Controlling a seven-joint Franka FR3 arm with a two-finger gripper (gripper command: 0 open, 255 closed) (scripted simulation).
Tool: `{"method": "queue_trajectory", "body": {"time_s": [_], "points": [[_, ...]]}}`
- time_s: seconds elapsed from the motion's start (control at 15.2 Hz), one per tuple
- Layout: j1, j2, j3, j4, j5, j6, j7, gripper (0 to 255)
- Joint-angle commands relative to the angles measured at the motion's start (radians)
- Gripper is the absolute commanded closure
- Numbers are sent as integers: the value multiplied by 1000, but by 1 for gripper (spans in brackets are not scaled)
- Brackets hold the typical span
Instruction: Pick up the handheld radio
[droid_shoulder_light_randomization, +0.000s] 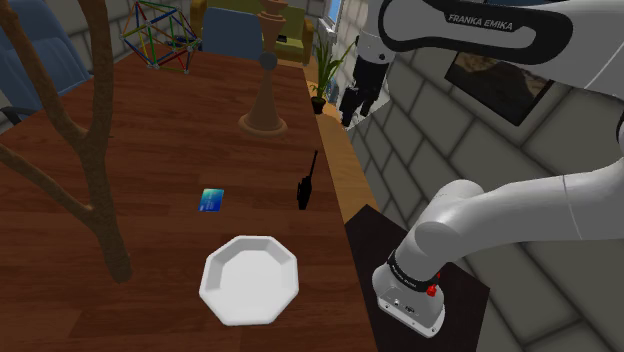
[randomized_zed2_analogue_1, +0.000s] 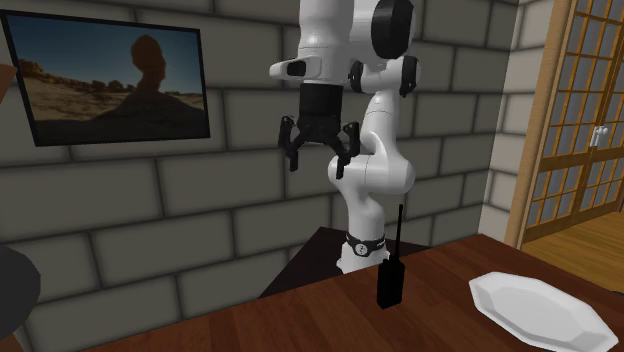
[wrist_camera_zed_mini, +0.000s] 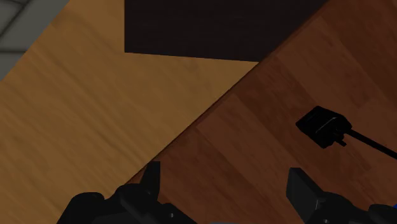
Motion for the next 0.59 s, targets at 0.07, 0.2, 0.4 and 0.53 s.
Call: {"method": "queue_trajectory", "body": {"time_s": [0.07, 0.2, 0.4, 0.53], "points": [[4, 14, 10, -10, 21, 5, 27, 0], [13, 43, 30, -27, 66, 16, 80, 0], [29, 94, 59, -47, 135, 39, 157, 0], [41, 133, 78, -57, 183, 58, 205, 0]]}}
